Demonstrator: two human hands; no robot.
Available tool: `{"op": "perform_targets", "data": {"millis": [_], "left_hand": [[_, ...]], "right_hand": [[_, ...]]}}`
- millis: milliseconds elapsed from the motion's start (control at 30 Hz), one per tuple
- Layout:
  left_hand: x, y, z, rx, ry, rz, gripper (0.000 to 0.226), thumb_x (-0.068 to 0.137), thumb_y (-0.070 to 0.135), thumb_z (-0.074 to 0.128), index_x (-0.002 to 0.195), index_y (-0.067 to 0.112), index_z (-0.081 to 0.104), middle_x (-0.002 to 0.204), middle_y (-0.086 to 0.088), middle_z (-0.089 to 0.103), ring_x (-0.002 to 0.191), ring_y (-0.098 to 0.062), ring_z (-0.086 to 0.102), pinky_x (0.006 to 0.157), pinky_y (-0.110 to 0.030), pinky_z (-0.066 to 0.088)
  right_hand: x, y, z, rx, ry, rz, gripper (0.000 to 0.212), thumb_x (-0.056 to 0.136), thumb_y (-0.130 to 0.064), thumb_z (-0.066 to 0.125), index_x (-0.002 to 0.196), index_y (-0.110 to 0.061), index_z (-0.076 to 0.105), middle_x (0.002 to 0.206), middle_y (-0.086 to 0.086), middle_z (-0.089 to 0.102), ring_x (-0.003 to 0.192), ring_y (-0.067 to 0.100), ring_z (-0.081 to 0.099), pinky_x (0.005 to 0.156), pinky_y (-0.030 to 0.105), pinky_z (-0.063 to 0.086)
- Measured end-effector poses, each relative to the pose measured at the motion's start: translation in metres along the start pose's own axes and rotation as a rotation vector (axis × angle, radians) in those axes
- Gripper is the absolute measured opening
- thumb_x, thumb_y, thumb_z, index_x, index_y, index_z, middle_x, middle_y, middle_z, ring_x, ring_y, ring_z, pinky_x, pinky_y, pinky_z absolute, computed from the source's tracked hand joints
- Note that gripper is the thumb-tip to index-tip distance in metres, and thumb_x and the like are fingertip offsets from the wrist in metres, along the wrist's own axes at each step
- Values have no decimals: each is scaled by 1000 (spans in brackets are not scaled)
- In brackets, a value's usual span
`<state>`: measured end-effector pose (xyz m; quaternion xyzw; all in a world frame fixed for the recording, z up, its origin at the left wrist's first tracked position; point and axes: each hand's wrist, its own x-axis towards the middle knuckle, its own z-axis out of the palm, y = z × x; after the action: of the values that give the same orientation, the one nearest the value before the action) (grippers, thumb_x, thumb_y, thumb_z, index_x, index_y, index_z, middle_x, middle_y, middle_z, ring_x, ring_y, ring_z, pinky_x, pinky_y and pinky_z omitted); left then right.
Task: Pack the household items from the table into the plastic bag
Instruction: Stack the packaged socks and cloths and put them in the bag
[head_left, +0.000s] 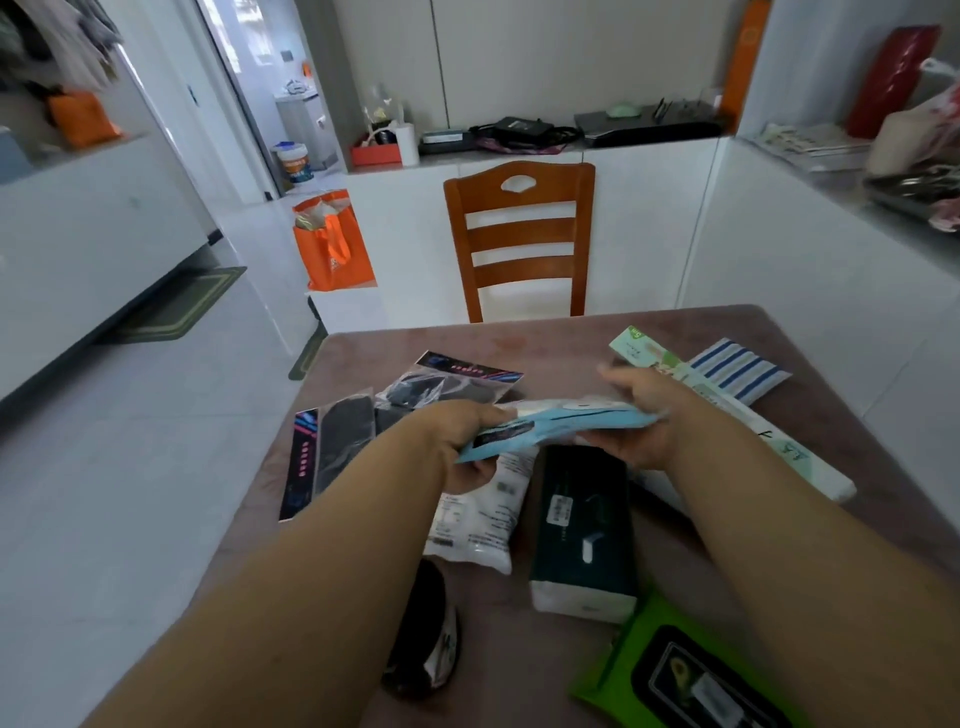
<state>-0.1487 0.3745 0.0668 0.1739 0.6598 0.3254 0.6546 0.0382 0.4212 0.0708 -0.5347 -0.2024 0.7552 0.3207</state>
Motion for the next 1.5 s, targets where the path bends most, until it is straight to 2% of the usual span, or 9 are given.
{"op": "perform_targets", "data": {"millis": [167,267,400,667,867,1000,1167,1333,1500], "left_hand": [[12,8,-71,222,275,199,37,97,34,49,72,9,58,62,-2,57,46,-12,47,43,-19,33],[32,2,-128,292,590,270,34,92,35,56,93,3,63,78,-9,63,59,-20,62,49,-22,45],[61,-18,-167,779,853,174,67,91,53,43,133,0,49,134,-23,54,121,-39,51,102,-43,42],[83,-40,-180,879,1014,-23,106,63,74,64,135,0,41,129,-18,52,120,-36,51,97,-41,43],[78,-25,-175,306,804,208,53,80,33,75,106,-7,53,99,-17,59,84,-30,61,70,-32,53],[53,7,-140,-339,207,418,16,93,17,58,101,3,60,78,-12,72,60,-24,68,50,-33,57],[38,11,-92,-292,-154,353,14,93,18,54,92,10,66,79,-8,74,66,-19,71,61,-33,61],[31,4,-71,-100,-259,267,16,92,17,54,97,6,65,89,-16,71,76,-29,68,78,-41,55],[24,10,-68,80,-188,245,46,96,48,42,90,9,65,81,-12,74,74,-24,70,71,-34,57]], "right_hand": [[13,-1,4,-367,135,-131,11,91,-6,57,100,-2,53,40,11,62,30,21,59,27,29,46],[18,2,10,-288,161,-190,7,88,-5,60,91,-5,54,45,13,65,31,22,61,29,31,47],[29,18,37,-357,122,-232,7,87,-4,62,92,1,60,77,18,67,42,24,65,40,32,55],[50,34,58,-499,130,-294,10,86,-5,65,94,-1,60,82,17,66,73,34,65,82,50,56],[56,37,56,-423,104,-281,9,86,-3,65,93,-1,61,80,18,68,65,31,66,73,47,58],[55,38,56,-314,41,-223,7,92,-11,58,91,-4,59,79,14,68,58,25,66,47,35,57],[51,44,57,-123,3,-177,22,97,-27,52,95,-8,61,61,10,73,50,24,70,39,33,55],[44,40,49,-28,-144,-168,39,93,-46,51,104,-13,68,88,15,77,76,29,73,63,39,59],[37,39,52,-204,-63,-197,33,82,-9,70,112,2,63,102,22,71,86,34,69,77,44,57]]}}
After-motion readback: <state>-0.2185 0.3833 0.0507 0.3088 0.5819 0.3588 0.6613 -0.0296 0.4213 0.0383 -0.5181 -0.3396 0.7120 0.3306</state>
